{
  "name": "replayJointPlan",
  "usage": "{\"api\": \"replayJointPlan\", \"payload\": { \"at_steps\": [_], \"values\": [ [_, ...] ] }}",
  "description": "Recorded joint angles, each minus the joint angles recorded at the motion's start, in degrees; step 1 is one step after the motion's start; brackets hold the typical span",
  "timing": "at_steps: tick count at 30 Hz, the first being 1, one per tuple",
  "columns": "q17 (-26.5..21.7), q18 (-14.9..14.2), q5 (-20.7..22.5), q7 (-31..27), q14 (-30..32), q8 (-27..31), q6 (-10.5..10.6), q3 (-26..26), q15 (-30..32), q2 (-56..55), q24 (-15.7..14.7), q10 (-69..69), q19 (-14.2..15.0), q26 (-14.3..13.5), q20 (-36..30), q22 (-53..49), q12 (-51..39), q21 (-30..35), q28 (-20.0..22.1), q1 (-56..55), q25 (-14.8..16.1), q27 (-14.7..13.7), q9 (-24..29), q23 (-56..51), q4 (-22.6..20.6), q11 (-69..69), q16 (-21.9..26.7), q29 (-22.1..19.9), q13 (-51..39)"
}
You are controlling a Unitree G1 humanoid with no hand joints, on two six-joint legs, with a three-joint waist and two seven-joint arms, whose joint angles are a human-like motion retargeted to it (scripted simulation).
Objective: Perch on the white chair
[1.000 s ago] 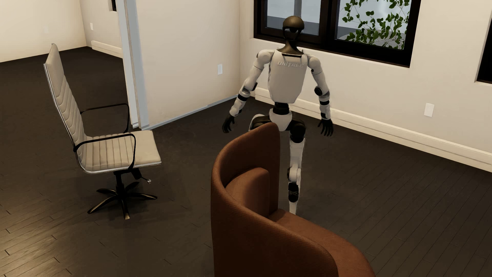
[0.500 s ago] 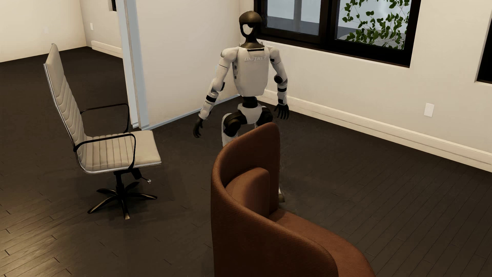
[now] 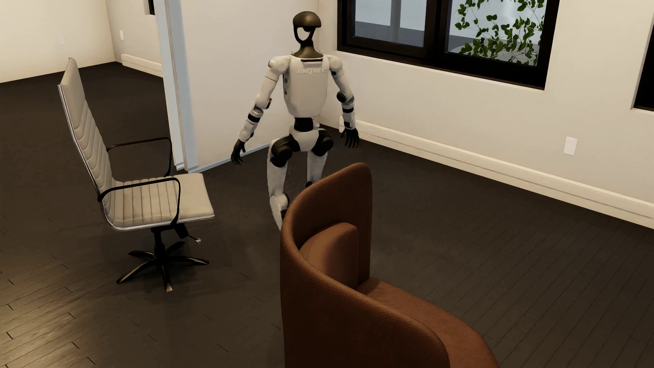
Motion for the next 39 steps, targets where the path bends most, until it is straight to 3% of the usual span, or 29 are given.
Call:
{"api": "replayJointPlan", "payload": {
  "at_steps": [3, 6, 8, 10, 11, 13, 16, 18, 19, 20, 21, 24, 30, 33, 36, 39],
  "values": [
    [0.3, 4.2, -2.4, -4.8, -2.7, 0.5, -0.9, 2.4, -0.8, 4.3, 1.4, 7.2, 0.0, 0.6, 0.6, -0.1, 0.1, 1.6, 1.3, -12.3, -0.1, -0.4, 0.5, -0.6, 1.9, -1.4, -0.1, -2.5, -1.6],
    [0.2, 10.1, -6.6, -7.5, -4.2, 0.8, -1.4, 4.1, -2.3, 5.7, 2.3, -6.3, 2.3, 0.6, 1.9, -0.3, 0.1, 3.5, 1.8, -17.0, 0.4, -2.0, 1.0, -2.3, 3.4, -0.4, -0.5, -3.4, -3.2],
    [0.8, 10.2, -9.3, -9.8, -1.3, 2.3, -1.7, 4.0, -3.4, 3.5, 0.8, -18.4, 4.9, 0.2, 3.4, -0.4, 1.5, 5.8, 4.5, -15.9, 0.9, -2.7, 0.3, -3.3, 5.4, 3.6, -0.4, -4.5, -2.9],
    [1.9, 9.1, -11.9, -13.3, 3.5, 4.5, -2.5, 3.8, -3.5, 1.2, 0.1, -24.6, 5.9, 3.1, 3.7, -1.7, 2.7, 6.2, 4.3, -13.7, -0.3, -1.1, -0.1, -3.7, 7.3, 6.6, 0.5, -5.8, -3.1],
    [2.1, 7.6, -12.8, -13.2, 3.7, 5.7, -2.5, 3.4, -2.3, -0.2, -0.6, -24.6, 6.8, 2.8, 3.9, -1.7, 3.1, 6.4, 5.0, -12.8, -0.3, -1.0, -0.5, -4.2, 7.8, 6.9, 0.7, -5.9, -2.9],
    [2.2, 7.0, -14.7, -10.8, -4.7, 8.0, -2.2, 2.6, 2.4, -2.9, -0.7, -22.8, 8.6, 2.4, 4.3, -2.0, 3.4, 5.9, 5.7, -10.1, -0.6, -0.9, -0.5, -4.8, 7.1, 5.2, 0.8, -5.9, -3.2],
    [2.0, 10.6, -16.7, -8.0, -14.9, 9.7, -2.4, 1.5, 14.8, -8.7, -3.8, -25.1, 11.0, 1.4, 4.1, -1.9, 1.8, 6.0, 9.1, -6.4, 1.4, -1.3, 0.5, -5.0, 3.5, -0.4, 0.9, -7.9, -5.5],
    [2.0, 12.7, -15.4, -6.2, -15.0, 9.0, -2.4, 1.4, 11.4, -11.3, -4.2, -24.4, 12.9, 1.8, 4.2, -1.6, 0.2, 8.0, 10.7, -7.2, 1.3, -1.1, 1.8, -4.8, 1.1, -0.7, 0.7, -8.2, -6.6],
    [2.3, 14.0, -13.4, -5.5, -14.8, 8.7, -2.3, 1.1, 7.1, -12.6, -4.4, -25.4, 12.1, 1.7, 4.8, -2.4, 0.1, 9.1, 11.6, -6.8, 1.0, -1.2, 2.7, -4.1, 0.0, 2.6, 1.1, -8.1, -7.9],
    [2.2, 14.9, -11.6, -5.4, -13.4, 8.7, -2.7, 0.5, 0.5, -13.6, -5.0, -27.4, 9.4, 1.7, 5.3, -3.1, 0.3, 10.0, 11.8, -6.6, -0.6, -0.9, 3.0, -4.4, -1.0, 7.5, 1.4, -7.6, -8.3],
    [2.2, 12.1, -10.0, -4.4, -11.4, 7.4, -2.1, 0.2, -3.7, -12.5, -3.8, -30.2, 6.7, -2.3, 4.2, -1.9, -0.6, 13.1, 14.5, -5.2, -0.2, -2.5, 4.9, -3.8, -1.4, 10.9, 0.7, -8.5, -9.6],
    [1.0, 13.4, -6.6, -2.4, -8.9, 3.2, -2.1, 0.2, -9.0, -9.3, -1.5, -35.2, 2.5, -1.8, 4.5, -0.6, -1.9, 12.8, 11.0, -4.9, -2.1, -3.0, 5.7, -4.6, -2.7, 17.5, -0.5, -6.1, -10.9],
    [0.4, 15.1, -4.0, -2.0, -8.8, 1.5, -2.6, 1.5, -8.6, -0.8, -0.9, -33.4, 1.2, -1.8, 3.9, -0.9, -4.3, 13.5, 10.2, -10.6, -2.2, -2.4, 5.9, -3.8, -3.7, 8.1, -2.0, -5.7, -13.8],
    [1.4, 14.8, -3.9, -1.2, -8.9, 1.4, -4.4, 1.8, -8.5, 1.3, -1.0, -32.2, 0.3, -2.8, 3.3, -2.0, -4.4, 14.0, 11.8, -11.2, -2.3, -2.3, 6.9, -3.9, -3.6, 3.3, -1.2, -6.4, -14.7],
    [1.1, 14.9, -2.6, -1.7, -9.7, 1.8, -3.8, 2.0, -6.7, 0.4, -1.0, -25.8, 0.7, -2.1, 3.8, -3.0, -5.0, 14.3, 10.8, -14.4, -3.6, -1.8, 7.8, -5.2, -1.9, 3.7, -0.8, -5.3, -15.2],
    [0.5, 13.8, -2.1, -5.9, -11.3, 2.7, -3.7, 2.0, -9.7, -4.1, 0.7, -15.2, 0.8, -1.5, 2.9, -4.8, -7.0, 14.3, 10.0, -21.0, -4.3, -1.8, 10.0, -6.1, -1.3, 11.1, -0.4, -5.9, -16.9]
  ]
}}
